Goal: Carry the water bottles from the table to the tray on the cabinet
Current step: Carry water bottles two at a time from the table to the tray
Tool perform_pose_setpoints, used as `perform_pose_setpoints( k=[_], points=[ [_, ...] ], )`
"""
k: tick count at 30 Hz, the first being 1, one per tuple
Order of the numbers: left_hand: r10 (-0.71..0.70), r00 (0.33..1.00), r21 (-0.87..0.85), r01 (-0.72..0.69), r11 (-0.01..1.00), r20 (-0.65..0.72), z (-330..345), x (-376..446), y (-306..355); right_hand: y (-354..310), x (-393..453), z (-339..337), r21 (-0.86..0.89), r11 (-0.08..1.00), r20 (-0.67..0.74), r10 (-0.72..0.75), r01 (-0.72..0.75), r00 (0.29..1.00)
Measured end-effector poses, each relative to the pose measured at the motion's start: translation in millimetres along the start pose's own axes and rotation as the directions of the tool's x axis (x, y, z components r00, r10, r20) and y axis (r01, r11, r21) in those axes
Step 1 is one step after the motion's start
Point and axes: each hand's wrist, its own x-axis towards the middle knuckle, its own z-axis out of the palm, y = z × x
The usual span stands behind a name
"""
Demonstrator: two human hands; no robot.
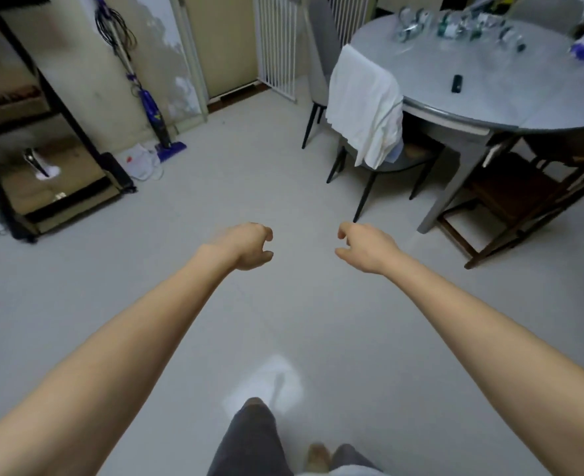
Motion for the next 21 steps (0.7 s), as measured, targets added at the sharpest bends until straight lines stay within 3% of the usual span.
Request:
perform_pose_setpoints(
  k=[7,21],
  points=[
    [-0.035,0.998,0.013,0.036,0.999,-0.056,-81,180,-74,-1,207,-47,-0.025,0.999,-0.002,-0.041,0.041,0.999],
    [0.154,0.988,0.147,-0.154,0.977,0.014,-259,543,-128,54,561,-161,0.109,0.986,-0.019,0.126,-0.124,0.992]
  ],
)
